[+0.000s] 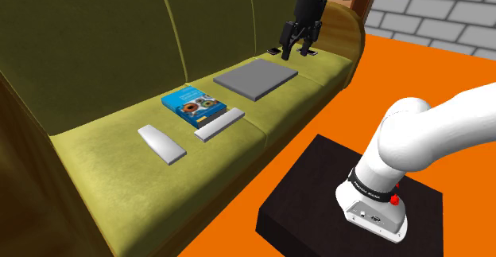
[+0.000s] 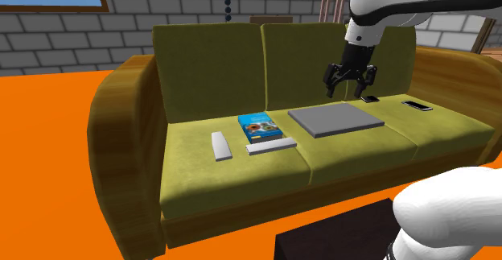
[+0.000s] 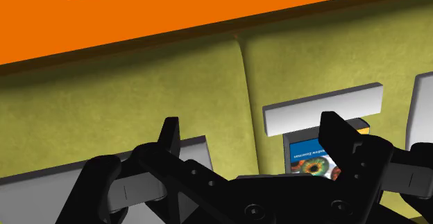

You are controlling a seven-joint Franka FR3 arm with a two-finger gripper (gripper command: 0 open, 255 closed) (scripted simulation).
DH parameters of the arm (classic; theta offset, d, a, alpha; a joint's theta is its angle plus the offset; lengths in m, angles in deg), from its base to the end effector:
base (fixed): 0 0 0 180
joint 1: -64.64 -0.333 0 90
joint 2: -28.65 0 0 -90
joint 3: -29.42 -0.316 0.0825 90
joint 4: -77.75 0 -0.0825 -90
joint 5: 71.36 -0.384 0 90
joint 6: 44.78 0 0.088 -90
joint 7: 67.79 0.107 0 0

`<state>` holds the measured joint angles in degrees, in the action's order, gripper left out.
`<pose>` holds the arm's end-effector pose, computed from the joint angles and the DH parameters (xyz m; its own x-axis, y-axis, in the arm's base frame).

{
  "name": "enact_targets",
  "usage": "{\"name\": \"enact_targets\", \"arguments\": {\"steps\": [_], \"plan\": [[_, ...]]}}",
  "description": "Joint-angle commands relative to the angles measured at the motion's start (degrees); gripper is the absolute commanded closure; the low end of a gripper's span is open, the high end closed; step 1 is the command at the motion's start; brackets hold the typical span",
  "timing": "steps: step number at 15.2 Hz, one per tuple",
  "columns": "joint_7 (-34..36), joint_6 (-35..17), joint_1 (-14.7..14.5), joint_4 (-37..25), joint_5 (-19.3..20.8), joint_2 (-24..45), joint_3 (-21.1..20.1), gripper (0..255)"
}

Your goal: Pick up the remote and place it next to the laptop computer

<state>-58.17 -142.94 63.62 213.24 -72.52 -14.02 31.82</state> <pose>0.3317 -0.0096 0.5862 0.9792 -0.1851 0.0831 -0.1802 -0.9816 -0.0634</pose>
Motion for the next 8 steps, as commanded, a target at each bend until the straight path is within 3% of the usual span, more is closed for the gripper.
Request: {"name": "enact_targets", "arguments": {"steps": [1, 8], "plan": [[0.00, 0.00, 0.00, 0.00, 0.00, 0.00, 0.00, 0], [5.32, -7.55, -2.79, -2.27, -2.38, 10.78, -5.95, 0]]}}
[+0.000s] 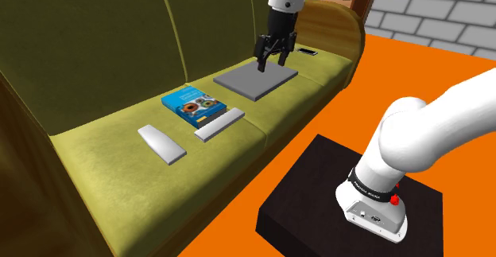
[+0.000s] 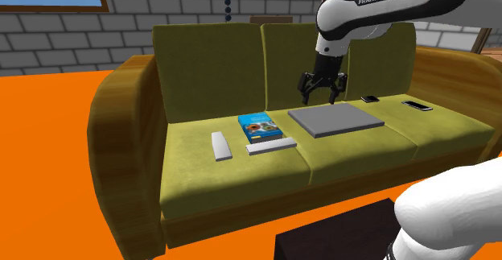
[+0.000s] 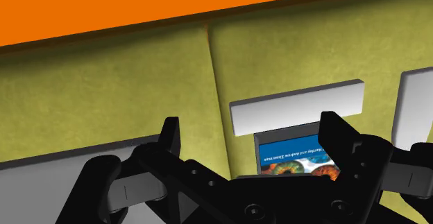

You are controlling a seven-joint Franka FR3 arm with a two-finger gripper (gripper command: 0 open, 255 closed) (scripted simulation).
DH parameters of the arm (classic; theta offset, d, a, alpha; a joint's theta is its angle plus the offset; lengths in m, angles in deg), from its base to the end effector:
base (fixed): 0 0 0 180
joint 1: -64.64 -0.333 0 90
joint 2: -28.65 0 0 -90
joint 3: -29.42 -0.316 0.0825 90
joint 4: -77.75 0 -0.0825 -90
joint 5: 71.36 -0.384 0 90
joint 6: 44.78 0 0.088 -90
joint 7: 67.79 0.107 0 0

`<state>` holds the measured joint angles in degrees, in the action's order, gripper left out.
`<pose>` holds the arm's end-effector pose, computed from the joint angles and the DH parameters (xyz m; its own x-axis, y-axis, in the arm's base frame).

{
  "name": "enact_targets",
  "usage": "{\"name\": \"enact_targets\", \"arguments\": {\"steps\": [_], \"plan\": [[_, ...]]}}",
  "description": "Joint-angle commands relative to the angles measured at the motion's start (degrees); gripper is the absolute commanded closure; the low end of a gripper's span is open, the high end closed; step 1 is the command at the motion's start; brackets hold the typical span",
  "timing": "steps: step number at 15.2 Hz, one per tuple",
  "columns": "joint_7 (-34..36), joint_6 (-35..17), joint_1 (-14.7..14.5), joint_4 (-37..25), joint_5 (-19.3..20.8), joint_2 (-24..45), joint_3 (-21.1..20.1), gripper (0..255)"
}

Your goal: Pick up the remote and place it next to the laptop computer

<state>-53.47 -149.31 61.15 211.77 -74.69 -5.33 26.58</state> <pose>0.3775 0.0496 0.5554 0.9848 -0.1598 0.0680 -0.1568 -0.9865 -0.0478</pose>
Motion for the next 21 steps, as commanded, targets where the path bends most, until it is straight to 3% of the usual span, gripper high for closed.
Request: {"name": "enact_targets", "arguments": {"steps": [1, 11, 21], "plan": [[1.38, -2.16, -0.63, -1.39, -0.41, 3.80, -1.54, 0], [9.44, -9.85, -3.38, -10.90, 0.56, 22.57, -9.06, 0], [18.37, -12.22, -7.44, -27.08, 6.85, 43.74, -13.70, 0]]}}
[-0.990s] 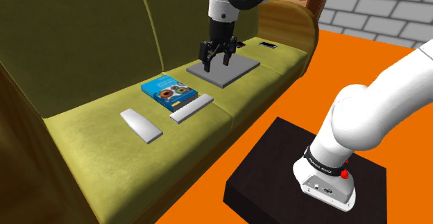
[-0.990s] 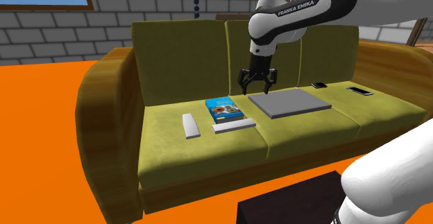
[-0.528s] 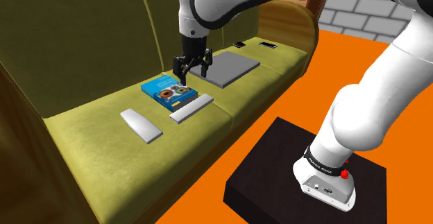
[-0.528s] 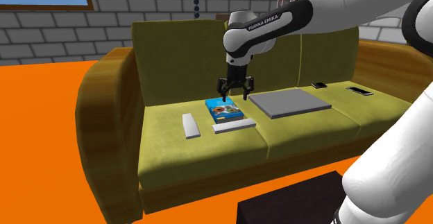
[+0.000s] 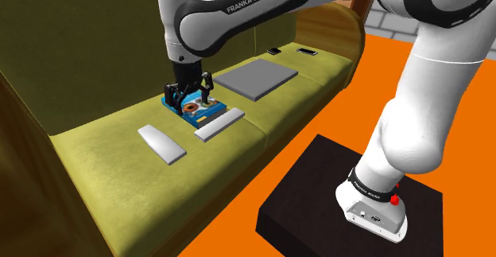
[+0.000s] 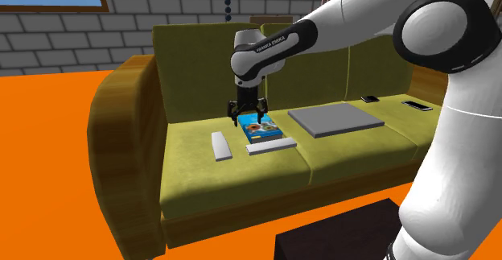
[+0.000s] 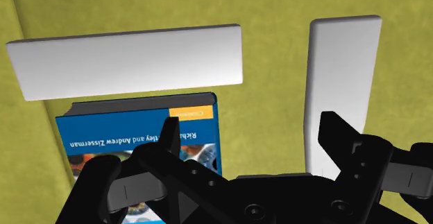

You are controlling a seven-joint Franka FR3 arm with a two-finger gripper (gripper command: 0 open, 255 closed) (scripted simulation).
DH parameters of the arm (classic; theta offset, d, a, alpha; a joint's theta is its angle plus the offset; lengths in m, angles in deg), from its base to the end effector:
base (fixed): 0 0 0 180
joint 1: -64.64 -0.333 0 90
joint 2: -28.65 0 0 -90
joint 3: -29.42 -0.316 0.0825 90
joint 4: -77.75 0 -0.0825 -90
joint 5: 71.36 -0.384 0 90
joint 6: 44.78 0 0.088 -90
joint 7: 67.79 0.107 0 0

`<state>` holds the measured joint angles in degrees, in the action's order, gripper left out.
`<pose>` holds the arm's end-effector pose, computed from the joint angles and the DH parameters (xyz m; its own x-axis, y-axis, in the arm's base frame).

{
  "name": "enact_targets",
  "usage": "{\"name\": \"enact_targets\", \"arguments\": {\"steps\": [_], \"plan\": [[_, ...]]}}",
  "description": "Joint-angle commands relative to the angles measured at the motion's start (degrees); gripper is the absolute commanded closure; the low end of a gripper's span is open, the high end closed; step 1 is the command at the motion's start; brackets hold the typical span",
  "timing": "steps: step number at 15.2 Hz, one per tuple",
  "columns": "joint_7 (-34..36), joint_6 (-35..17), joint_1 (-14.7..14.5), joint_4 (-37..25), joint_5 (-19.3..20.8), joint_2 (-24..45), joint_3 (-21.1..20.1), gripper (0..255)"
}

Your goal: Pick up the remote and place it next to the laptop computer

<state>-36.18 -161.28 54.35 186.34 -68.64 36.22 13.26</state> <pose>0.5340 0.2569 0.4366 0.9974 -0.0716 0.0129 -0.0716 -0.9974 -0.0008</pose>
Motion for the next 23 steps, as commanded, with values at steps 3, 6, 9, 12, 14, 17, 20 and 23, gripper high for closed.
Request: {"name": "enact_targets", "arguments": {"steps": [3, 6, 9, 12, 14, 17, 20, 23], "plan": [[3.42, 0.35, -2.63, -8.02, 3.09, 8.93, -0.87, 0], [5.35, 1.60, -4.96, -15.27, 5.24, 15.89, -0.99, 0], [6.78, 3.57, -7.62, -23.66, 7.12, 23.18, -0.78, 0], [7.11, 2.79, -8.24, -24.70, 7.61, 25.19, -0.56, 0], [7.23, 1.52, -8.24, -23.91, 7.79, 25.68, -0.45, 0], [7.42, -0.34, -8.26, -22.84, 8.08, 26.50, -0.27, 0], [7.46, -0.69, -8.27, -22.65, 8.13, 26.67, -0.23, 0], [7.46, -0.69, -8.27, -22.65, 8.13, 26.67, -0.23, 0]]}}
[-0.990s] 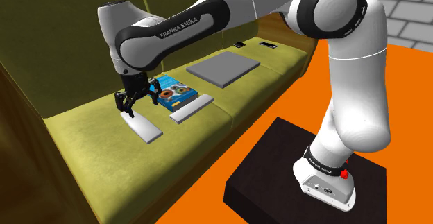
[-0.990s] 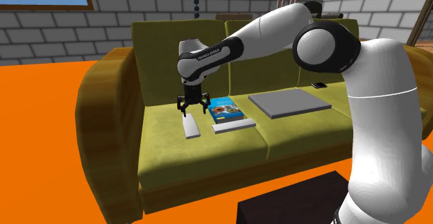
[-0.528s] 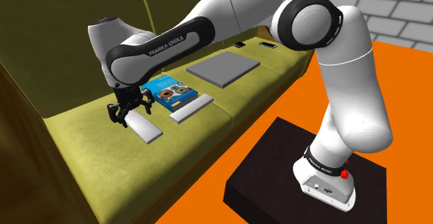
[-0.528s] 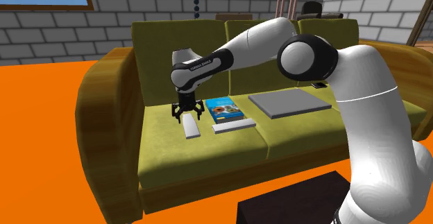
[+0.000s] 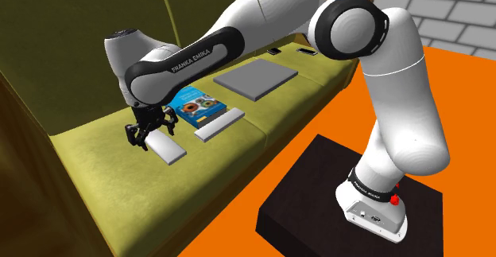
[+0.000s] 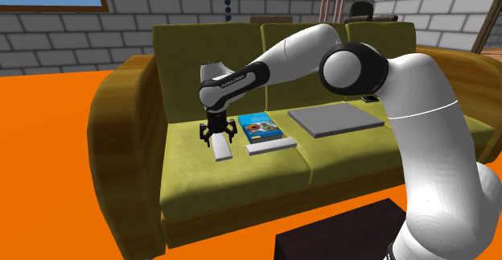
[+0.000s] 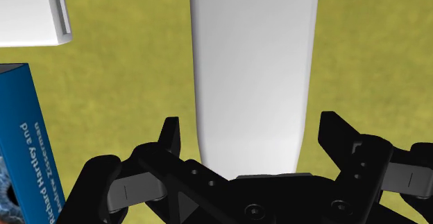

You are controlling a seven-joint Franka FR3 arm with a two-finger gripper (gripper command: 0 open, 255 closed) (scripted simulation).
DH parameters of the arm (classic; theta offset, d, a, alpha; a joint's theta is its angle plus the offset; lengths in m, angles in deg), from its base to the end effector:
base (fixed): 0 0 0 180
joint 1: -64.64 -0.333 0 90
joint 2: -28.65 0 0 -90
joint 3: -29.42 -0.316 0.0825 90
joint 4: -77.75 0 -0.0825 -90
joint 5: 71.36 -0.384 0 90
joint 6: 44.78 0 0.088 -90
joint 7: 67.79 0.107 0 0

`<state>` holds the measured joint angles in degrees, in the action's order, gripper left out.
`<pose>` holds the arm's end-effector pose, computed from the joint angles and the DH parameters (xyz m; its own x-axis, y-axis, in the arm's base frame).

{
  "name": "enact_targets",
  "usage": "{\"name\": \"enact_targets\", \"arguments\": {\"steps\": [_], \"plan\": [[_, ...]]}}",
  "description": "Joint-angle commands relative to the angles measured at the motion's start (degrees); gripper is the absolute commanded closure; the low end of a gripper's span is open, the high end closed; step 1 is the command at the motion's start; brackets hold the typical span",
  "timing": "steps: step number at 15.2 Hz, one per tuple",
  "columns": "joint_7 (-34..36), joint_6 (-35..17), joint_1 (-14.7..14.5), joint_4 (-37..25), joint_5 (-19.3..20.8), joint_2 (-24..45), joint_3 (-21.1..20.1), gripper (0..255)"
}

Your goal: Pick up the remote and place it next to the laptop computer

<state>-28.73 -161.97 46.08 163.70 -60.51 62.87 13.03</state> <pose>0.5993 0.3665 0.3275 0.9995 -0.0279 -0.0159 -0.0275 -0.9994 0.0214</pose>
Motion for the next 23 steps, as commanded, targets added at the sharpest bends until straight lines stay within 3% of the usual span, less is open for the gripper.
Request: {"name": "enact_targets", "arguments": {"steps": [1, 2, 3, 12, 23], "plan": [[0.01, -0.01, -0.01, -0.01, 0.00, 0.02, 0.00, 0], [0.00, 0.00, 0.00, 0.00, 0.00, 0.01, 0.00, 0], [0.00, 0.00, 0.00, 0.00, 0.00, 0.01, 0.00, 255], [0.01, -0.01, -0.01, -0.01, 0.00, 0.02, 0.00, 255], [-0.70, 6.84, 0.09, -4.07, -1.01, -2.89, -0.59, 255]]}}
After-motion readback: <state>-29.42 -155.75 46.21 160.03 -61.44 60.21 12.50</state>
